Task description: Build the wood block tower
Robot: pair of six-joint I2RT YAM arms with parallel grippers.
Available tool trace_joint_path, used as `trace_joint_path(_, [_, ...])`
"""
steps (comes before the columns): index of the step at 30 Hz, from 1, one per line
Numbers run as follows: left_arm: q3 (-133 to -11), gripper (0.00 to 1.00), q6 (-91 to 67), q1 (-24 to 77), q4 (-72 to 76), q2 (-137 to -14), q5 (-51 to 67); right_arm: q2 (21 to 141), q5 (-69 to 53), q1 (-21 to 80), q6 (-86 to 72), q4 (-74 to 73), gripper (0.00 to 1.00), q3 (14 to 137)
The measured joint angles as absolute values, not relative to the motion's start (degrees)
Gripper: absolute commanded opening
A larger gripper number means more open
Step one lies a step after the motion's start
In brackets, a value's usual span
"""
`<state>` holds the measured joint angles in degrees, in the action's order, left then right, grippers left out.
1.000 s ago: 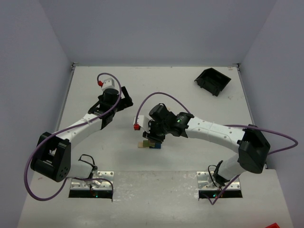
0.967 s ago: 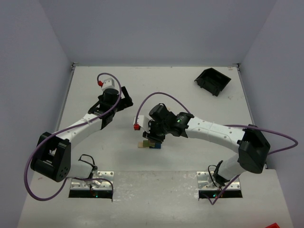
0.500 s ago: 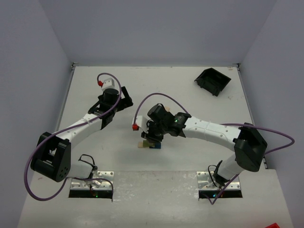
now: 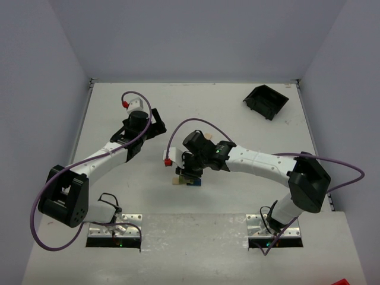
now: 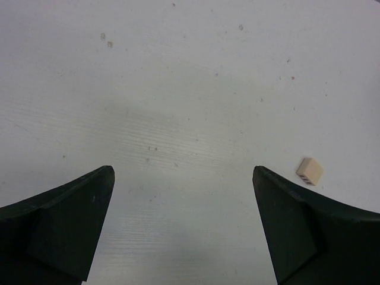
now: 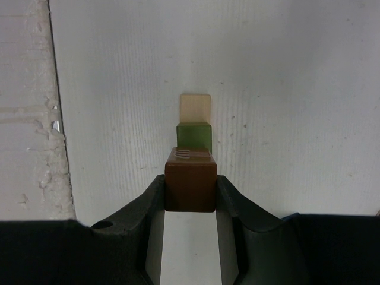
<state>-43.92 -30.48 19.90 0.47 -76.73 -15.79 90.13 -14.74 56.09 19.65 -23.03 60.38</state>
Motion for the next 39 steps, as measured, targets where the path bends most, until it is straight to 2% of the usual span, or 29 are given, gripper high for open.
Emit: trace_joint_path(39, [-43.79,1.0,-30.28,19.9,1.5,-76.73,-13.96,91.33,-13.96,56.07,22.01,-22.72,0.3,60.38])
